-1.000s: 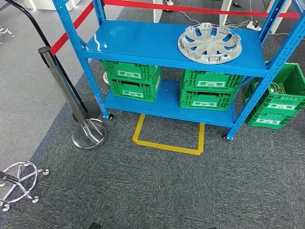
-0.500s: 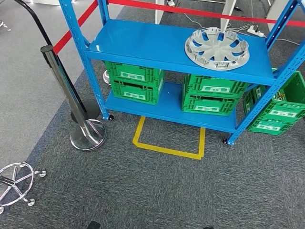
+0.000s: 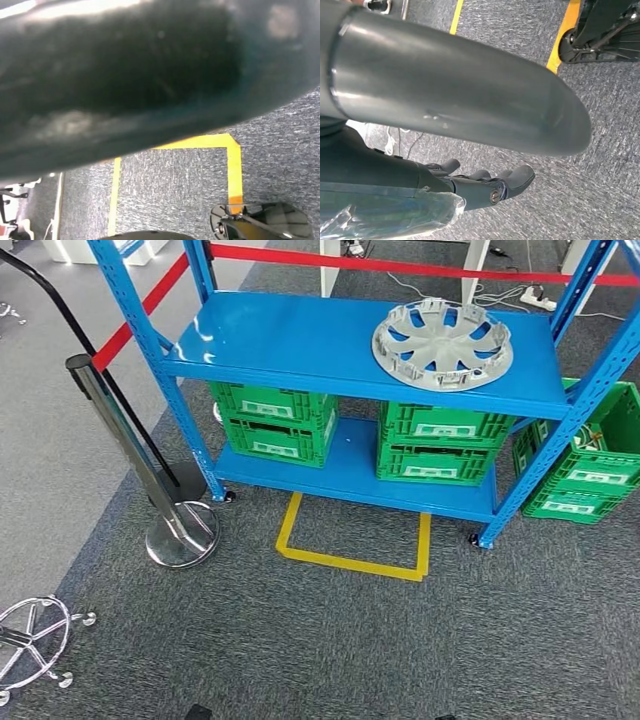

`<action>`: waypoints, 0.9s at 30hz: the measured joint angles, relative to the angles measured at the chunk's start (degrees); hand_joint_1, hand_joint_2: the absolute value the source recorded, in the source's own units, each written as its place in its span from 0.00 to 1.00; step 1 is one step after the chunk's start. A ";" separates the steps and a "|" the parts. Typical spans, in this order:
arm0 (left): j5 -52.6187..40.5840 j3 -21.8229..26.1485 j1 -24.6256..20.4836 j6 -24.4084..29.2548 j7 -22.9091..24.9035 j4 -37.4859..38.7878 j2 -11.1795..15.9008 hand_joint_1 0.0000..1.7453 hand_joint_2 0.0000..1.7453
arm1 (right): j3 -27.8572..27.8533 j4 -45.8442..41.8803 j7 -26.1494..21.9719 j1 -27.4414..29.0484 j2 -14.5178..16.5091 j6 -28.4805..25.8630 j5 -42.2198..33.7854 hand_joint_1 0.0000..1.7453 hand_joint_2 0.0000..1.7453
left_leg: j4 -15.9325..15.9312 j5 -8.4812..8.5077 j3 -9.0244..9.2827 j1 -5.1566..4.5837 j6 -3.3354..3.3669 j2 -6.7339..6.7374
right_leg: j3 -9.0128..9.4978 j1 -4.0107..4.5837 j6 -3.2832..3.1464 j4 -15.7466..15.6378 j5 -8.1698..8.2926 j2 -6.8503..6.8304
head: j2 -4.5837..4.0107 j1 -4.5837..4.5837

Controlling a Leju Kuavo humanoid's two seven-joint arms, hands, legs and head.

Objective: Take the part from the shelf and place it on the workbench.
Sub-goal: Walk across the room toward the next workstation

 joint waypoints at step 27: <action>0.00 0.23 -0.08 0.04 0.09 0.00 -0.07 0.00 0.00 | -0.62 0.02 0.02 -0.04 0.11 0.30 -0.52 0.00 0.00 | -13.50 4.82 7.44 -0.41 0.94 -0.02 | -1.02 0.02 0.54 -0.37 1.26 0.14 | 0.00 0.15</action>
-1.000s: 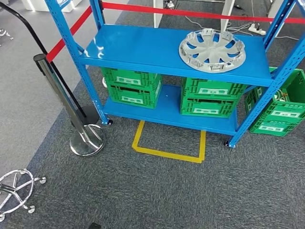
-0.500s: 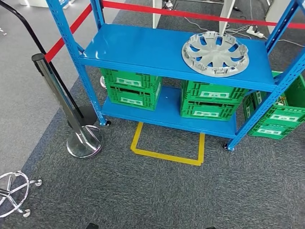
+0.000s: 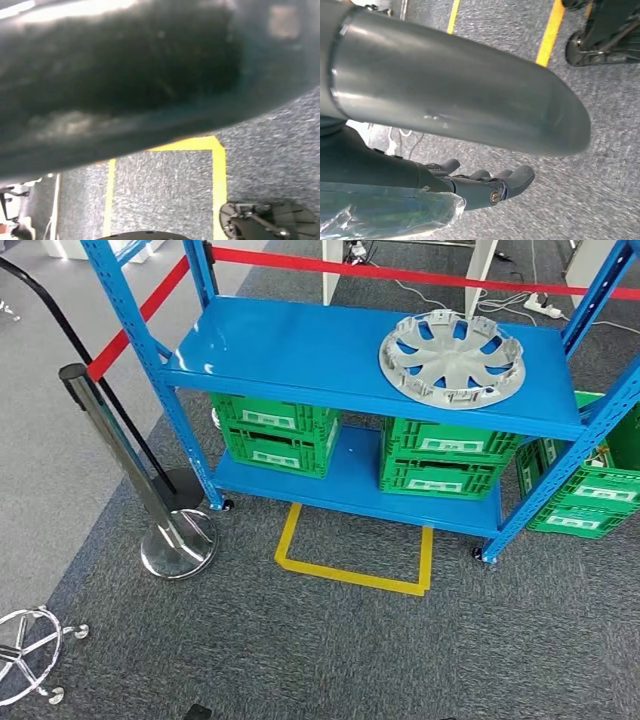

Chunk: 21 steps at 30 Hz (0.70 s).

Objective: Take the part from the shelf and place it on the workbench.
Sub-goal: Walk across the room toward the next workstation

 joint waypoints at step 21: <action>-0.07 0.07 0.28 -0.02 0.07 0.00 0.11 0.00 0.00 | -0.84 0.00 0.15 -0.09 0.03 -0.25 -1.79 0.00 0.00 | -2.08 3.39 -1.29 0.17 2.50 -0.01 | -6.80 0.13 2.42 14.83 -6.55 -0.04 | 0.00 0.49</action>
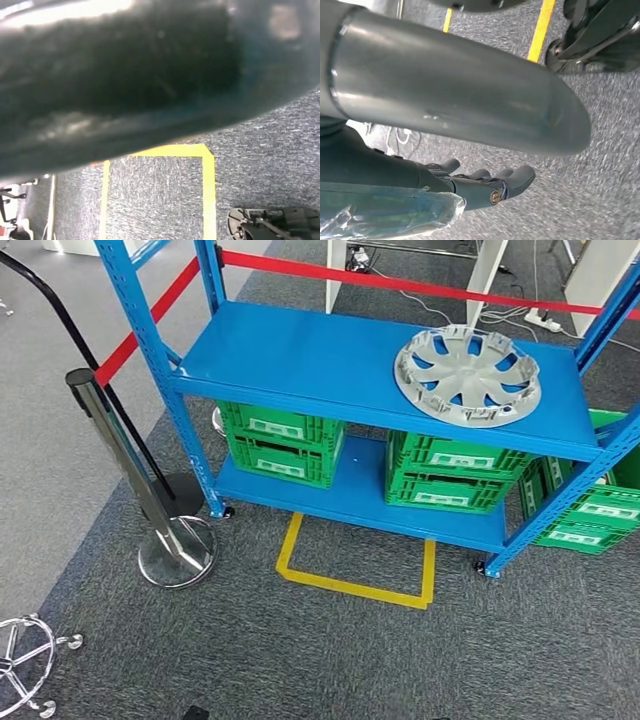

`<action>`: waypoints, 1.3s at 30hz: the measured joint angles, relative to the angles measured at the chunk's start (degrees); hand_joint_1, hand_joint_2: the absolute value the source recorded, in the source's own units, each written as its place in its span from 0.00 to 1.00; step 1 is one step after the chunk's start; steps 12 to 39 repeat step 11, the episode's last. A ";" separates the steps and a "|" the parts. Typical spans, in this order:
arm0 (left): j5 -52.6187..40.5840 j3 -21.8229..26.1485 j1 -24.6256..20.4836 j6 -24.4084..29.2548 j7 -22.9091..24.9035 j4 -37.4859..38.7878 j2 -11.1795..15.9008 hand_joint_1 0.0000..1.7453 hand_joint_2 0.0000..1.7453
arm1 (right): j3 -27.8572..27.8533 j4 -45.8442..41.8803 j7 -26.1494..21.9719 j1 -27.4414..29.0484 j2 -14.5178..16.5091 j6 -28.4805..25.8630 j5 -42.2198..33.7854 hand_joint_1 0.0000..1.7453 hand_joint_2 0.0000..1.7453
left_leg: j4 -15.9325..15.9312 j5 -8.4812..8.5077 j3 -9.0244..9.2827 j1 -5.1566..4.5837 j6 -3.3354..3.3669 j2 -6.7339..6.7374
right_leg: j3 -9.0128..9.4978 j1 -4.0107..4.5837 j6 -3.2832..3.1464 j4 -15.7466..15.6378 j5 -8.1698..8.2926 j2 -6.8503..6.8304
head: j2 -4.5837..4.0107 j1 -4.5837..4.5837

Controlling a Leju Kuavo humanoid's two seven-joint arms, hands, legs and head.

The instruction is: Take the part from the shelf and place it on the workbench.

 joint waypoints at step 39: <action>-0.13 0.06 -0.32 0.02 0.00 0.02 -0.20 0.00 0.00 | -2.20 0.00 1.07 -0.31 -0.02 -0.91 -1.82 0.00 0.00 | 4.28 -4.51 0.16 -0.12 -2.69 0.05 | 7.66 0.00 -2.74 -15.38 6.17 -0.03 | 0.00 -0.53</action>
